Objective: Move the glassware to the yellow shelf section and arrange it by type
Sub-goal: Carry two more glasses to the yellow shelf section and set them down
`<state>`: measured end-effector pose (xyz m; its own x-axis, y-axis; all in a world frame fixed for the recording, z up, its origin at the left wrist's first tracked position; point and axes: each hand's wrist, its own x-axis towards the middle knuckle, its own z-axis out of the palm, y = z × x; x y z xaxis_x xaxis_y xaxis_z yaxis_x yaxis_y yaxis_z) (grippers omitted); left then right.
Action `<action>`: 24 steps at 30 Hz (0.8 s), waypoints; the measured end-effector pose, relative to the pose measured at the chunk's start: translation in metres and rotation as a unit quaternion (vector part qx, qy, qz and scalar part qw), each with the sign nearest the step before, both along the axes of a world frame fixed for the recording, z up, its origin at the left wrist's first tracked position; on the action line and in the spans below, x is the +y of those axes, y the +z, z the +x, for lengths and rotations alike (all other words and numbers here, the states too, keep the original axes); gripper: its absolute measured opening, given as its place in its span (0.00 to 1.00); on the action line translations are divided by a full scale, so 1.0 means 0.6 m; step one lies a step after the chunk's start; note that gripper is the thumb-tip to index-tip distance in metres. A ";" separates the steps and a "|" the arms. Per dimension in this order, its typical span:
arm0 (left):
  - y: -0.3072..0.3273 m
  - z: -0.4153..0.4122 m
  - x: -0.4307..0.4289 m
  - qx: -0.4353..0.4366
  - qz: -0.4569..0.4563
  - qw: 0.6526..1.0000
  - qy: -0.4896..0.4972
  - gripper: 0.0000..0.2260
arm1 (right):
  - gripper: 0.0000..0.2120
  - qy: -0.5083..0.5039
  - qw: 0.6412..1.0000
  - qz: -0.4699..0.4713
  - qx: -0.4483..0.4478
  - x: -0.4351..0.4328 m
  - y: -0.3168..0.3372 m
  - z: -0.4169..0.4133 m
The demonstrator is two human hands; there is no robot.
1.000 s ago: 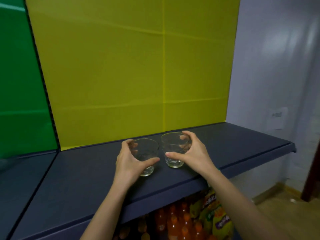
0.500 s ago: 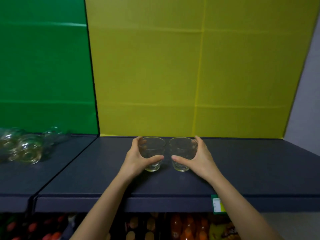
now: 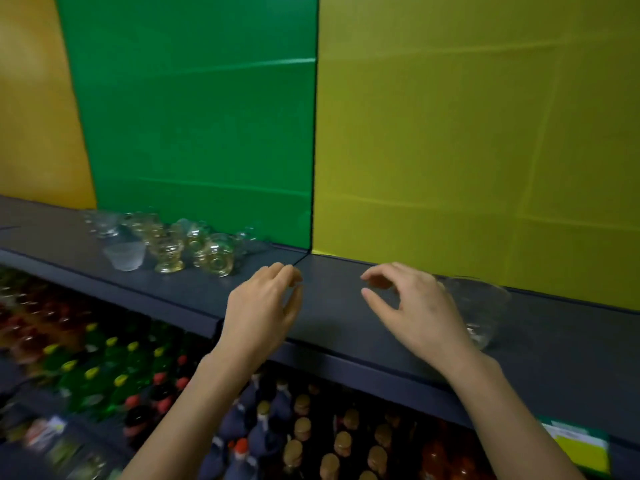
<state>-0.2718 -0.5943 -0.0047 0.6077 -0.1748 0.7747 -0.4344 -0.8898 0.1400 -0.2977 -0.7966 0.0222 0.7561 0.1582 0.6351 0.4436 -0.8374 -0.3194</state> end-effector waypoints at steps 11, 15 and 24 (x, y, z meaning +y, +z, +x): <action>-0.028 -0.038 0.291 0.042 0.036 0.993 0.106 0.07 | 0.09 0.064 0.995 -0.033 0.062 0.265 -0.022 0.050; -0.036 -0.038 0.400 0.046 0.041 0.991 0.116 0.07 | 0.10 0.058 0.994 -0.024 0.087 0.362 -0.028 0.072; -0.054 0.011 0.575 0.053 0.016 0.993 0.101 0.07 | 0.10 0.046 0.992 0.023 0.116 0.532 -0.040 0.139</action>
